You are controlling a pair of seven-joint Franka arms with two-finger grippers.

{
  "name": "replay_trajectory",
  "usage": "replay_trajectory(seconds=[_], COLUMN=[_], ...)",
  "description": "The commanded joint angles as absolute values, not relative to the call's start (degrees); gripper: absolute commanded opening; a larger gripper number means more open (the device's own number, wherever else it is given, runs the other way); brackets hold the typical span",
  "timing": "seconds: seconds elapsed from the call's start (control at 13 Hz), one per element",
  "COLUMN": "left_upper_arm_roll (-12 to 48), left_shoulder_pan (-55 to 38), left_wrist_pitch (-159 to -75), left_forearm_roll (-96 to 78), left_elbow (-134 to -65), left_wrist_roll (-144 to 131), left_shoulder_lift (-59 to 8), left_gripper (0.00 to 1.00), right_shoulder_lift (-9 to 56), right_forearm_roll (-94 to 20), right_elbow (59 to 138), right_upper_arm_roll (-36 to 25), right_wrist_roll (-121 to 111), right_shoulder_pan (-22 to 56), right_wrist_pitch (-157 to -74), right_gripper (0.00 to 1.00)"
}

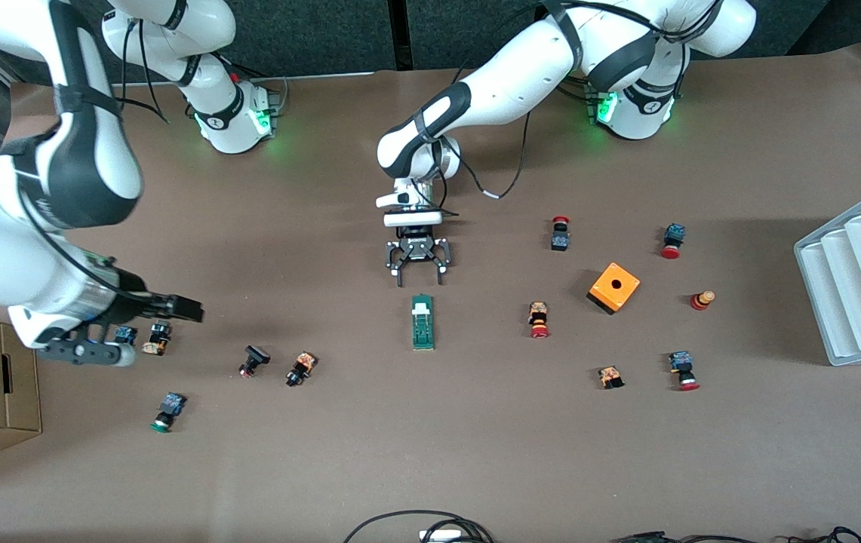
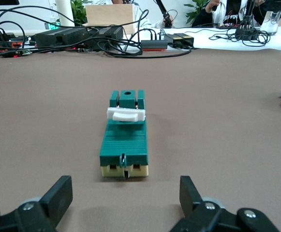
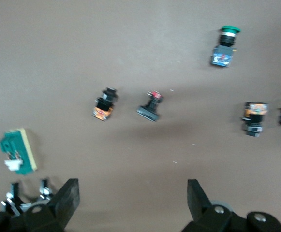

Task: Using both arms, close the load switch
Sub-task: 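Lower the left gripper onto the switch base while the right gripper approaches, then lower the right gripper onto the white toggle lever of the switch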

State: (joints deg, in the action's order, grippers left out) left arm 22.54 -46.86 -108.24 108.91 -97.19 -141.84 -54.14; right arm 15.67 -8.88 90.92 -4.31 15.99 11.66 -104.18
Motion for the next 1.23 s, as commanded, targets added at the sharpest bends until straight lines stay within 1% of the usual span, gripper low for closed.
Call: replay_trajectory(seconds=[0.0, 0.15, 0.31, 0.46, 0.62, 0.93, 1.16], left_upper_arm_roll=[21.88, 21.80, 20.31, 20.13, 19.86, 19.86, 19.86], left_shoulder_pan=[-47.46, -47.46, -47.90, -47.99, -48.08, -47.99, -48.08], left_wrist_pitch=[-107.67, -107.67, -107.67, -107.67, -107.67, -107.67, -107.40], left_forearm_roll=[111.88, 112.06, 112.23, 114.86, 115.93, 116.10, 116.02], left_elbow=[-95.80, -95.80, -95.71, -95.63, -95.01, -94.92, -94.92], left_wrist_roll=[-142.99, -144.05, -144.40, -145.71, -147.48, -147.57, -147.66], left_shoulder_lift=[-55.55, -56.07, -56.25, -57.30, -57.66, -57.92, -57.92], left_gripper=[0.92, 0.91, 0.91, 0.89, 0.87, 0.83, 0.77], right_shoulder_lift=[19.41, 21.52, 25.29, 29.51, 31.37, 36.55, 38.93], right_forearm_roll=[-12.12, -14.58, -16.60, -18.45, -19.77, -22.15, -22.24], right_elbow=[88.51, 88.33, 85.27, 81.23, 80.95, 78.32, 78.05], right_upper_arm_roll=[-4.57, -4.57, -4.66, -4.66, -4.66, -5.36, -5.45], right_wrist_roll=[23.61, 30.55, 40.02, 52.06, 61.13, 78.71, 87.17], right_shoulder_pan=[14.58, 17.21, 20.38, 23.45, 26.09, 31.72, 34.71], right_wrist_pitch=[-108.00, -111.95, -114.78, -116.45, -121.79, -127.69, -132.44], right_gripper=[1.00, 1.00, 1.00, 1.00, 1.00, 1.00, 1.00])
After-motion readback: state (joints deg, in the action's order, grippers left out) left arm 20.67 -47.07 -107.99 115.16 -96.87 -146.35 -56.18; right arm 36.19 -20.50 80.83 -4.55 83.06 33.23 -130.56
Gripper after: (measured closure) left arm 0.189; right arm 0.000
